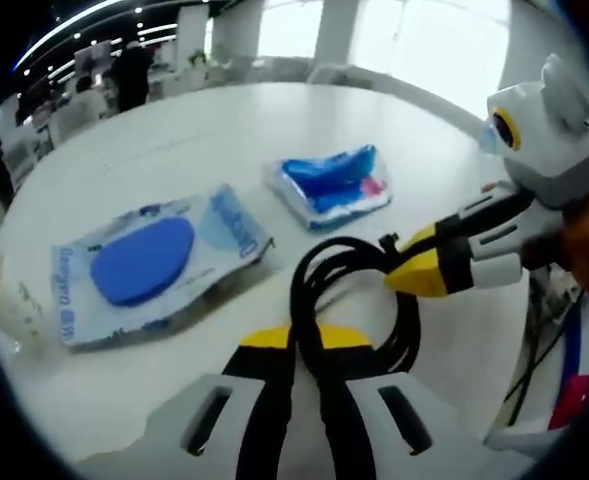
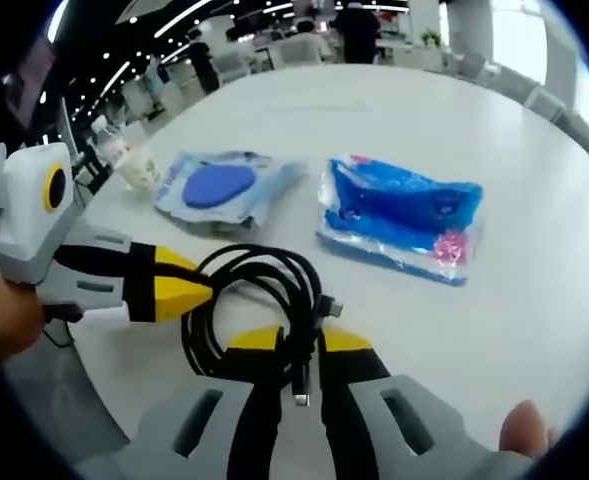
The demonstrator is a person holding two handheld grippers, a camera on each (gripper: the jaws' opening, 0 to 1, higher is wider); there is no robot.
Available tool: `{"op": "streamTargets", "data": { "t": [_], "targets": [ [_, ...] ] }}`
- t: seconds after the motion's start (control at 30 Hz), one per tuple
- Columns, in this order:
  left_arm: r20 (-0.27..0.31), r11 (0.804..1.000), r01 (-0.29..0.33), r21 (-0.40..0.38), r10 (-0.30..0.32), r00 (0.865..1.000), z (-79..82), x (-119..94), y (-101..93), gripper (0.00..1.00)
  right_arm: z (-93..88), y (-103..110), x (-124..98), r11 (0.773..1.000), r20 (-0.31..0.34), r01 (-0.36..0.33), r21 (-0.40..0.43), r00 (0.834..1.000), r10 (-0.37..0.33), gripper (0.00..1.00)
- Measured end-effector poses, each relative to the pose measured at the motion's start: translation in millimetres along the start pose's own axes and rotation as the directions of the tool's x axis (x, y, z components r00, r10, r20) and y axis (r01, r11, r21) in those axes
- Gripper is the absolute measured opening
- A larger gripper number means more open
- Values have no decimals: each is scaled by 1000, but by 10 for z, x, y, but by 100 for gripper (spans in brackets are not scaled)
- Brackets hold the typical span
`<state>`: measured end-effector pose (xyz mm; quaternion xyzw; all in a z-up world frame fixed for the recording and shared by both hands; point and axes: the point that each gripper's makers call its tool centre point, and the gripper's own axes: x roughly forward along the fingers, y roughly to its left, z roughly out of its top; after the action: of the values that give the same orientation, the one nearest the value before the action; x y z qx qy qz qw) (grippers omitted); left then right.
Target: Arrange the tabletop items into an orderly group along one side of the table until the central work area is clear of visible clutter.
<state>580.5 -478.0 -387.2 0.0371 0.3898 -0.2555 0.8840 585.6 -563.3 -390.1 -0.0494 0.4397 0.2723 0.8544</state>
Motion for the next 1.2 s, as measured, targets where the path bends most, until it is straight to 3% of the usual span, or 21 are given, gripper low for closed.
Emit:
{"op": "streamTargets", "data": {
  "t": [0.83, 1.2],
  "targets": [
    [3, 1000, 5, 1, -5, 1000, 22, 84, 40, 8, -9, -56, 97, 1000, 3, 5, -4, 1000, -5, 15],
    [15, 1000, -16, 6, 16, 1000, 49, 46, 96, 20, 12, -59, 72, 1000, 21, 13, -24, 1000, -12, 17]
  ]
}}
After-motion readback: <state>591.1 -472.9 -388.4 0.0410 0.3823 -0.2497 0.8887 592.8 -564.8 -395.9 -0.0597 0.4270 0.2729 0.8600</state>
